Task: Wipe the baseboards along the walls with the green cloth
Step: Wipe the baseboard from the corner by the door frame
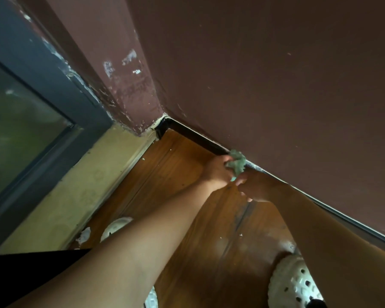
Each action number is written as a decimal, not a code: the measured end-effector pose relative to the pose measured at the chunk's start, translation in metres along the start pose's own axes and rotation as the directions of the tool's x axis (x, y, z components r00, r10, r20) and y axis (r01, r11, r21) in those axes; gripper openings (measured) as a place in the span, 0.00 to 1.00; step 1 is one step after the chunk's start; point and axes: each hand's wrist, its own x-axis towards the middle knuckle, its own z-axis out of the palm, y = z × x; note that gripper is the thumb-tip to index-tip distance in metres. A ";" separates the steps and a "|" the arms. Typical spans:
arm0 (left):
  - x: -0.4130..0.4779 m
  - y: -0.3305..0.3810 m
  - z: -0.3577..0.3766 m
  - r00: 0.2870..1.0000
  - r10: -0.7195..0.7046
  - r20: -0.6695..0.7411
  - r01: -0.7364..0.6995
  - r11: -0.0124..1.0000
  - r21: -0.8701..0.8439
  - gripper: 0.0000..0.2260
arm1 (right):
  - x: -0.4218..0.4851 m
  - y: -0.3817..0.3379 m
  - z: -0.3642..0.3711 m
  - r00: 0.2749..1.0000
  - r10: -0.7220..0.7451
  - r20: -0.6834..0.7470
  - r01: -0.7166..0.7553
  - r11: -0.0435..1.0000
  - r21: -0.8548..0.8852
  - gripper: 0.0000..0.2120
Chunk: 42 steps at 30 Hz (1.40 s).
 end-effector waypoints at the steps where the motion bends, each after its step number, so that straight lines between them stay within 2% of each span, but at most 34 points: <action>1: 0.000 0.002 0.001 0.998 -0.033 -0.059 0.028 0.997 -0.070 0.14 | 0.000 0.000 0.001 1.000 0.009 -0.004 -0.009 1.000 0.007 0.09; 3: 0.006 0.004 -0.008 0.963 -0.084 -0.257 0.068 0.995 -0.072 0.09 | -0.002 0.004 0.001 1.000 0.026 -0.003 -0.026 0.999 0.047 0.08; 5: 0.014 0.002 -0.029 0.867 -0.158 -0.473 0.096 0.984 -0.152 0.11 | -0.004 0.009 0.001 1.000 0.024 0.009 -0.024 0.999 0.046 0.12; 7: 0.018 0.002 -0.048 0.789 -0.198 -0.582 0.074 0.970 -0.230 0.14 | -0.007 0.011 -0.001 1.000 0.022 0.020 -0.023 0.999 0.046 0.14; 8: 0.019 0.001 -0.053 0.783 -0.179 -0.596 0.063 0.976 -0.210 0.15 | -0.008 0.012 -0.002 0.999 0.026 0.023 -0.027 0.998 0.050 0.14; 13: 0.018 0.002 -0.037 0.911 -0.011 -0.413 0.054 0.994 0.092 0.16 | -0.010 0.009 -0.006 0.999 0.039 0.026 -0.041 0.996 0.073 0.15; 14: 0.019 -0.003 -0.029 0.945 0.033 -0.324 0.013 0.990 0.140 0.15 | -0.011 0.008 -0.006 0.999 0.043 0.028 -0.045 0.996 0.077 0.14; 16: 0.011 -0.005 -0.014 0.997 0.082 -0.009 -0.078 0.973 0.219 0.12 | -0.011 0.005 -0.006 0.999 0.045 0.026 -0.047 0.996 0.075 0.14; 17: 0.008 -0.007 -0.008 0.992 0.070 0.109 -0.093 0.972 0.218 0.13 | -0.011 0.004 -0.006 0.999 0.044 0.031 -0.046 0.996 0.070 0.14; 18: 0.004 -0.007 -0.006 0.988 0.047 0.150 -0.075 0.979 0.188 0.13 | -0.011 0.003 -0.006 0.998 0.047 0.034 -0.050 0.996 0.068 0.14; 20: 0.002 -0.002 -0.009 1.000 -0.001 0.024 0.000 0.999 0.050 0.10 | -0.011 0.005 -0.006 0.997 0.065 0.033 -0.067 0.994 0.082 0.14; 22: 0.006 0.000 -0.022 0.974 -0.064 -0.215 0.068 0.998 0.010 0.08 | -0.012 0.006 -0.006 0.997 0.073 0.029 -0.075 0.992 0.101 0.14; 24: 0.013 0.001 -0.043 0.885 -0.130 -0.447 0.122 0.991 -0.047 0.11 | -0.016 0.008 -0.008 0.998 0.057 0.037 -0.061 0.991 0.116 0.14; 26: 0.017 0.003 -0.059 0.820 -0.169 -0.546 0.092 0.982 -0.166 0.12 | -0.018 0.009 -0.009 0.998 0.051 0.047 -0.057 0.992 0.116 0.14; 28: 0.021 0.004 -0.063 0.833 -0.133 -0.537 0.050 0.985 -0.166 0.13 | -0.016 0.010 -0.009 0.998 0.049 0.046 -0.053 0.994 0.098 0.16; 32: 0.017 0.011 -0.039 0.963 -0.042 -0.266 0.051 0.998 0.027 0.18 | -0.011 0.009 -0.008 0.998 0.045 0.035 -0.049 0.993 0.111 0.15; 35: 0.008 0.012 -0.016 0.996 -0.037 -0.081 0.051 0.982 0.183 0.18 | -0.008 0.009 -0.006 0.998 0.056 0.035 -0.060 0.993 0.104 0.12; 37: 0.005 0.017 -0.012 0.984 -0.089 -0.156 0.107 0.988 0.113 0.18 | -0.006 0.010 -0.006 0.997 0.061 0.038 -0.064 0.993 0.097 0.12; 39: 0.011 0.018 -0.023 0.905 -0.169 -0.390 0.184 0.983 0.000 0.17 | -0.006 0.011 -0.006 0.997 0.058 0.047 -0.063 0.992 0.107 0.14; 40: 0.016 0.019 -0.033 0.858 -0.182 -0.481 0.171 0.983 -0.066 0.17 | -0.005 0.011 -0.006 0.997 0.052 0.054 -0.058 0.992 0.108 0.14; 42: 0.028 0.017 -0.055 0.821 -0.182 -0.542 0.107 0.980 -0.167 0.18 | -0.005 0.012 -0.008 0.997 0.046 0.063 -0.053 0.992 0.113 0.15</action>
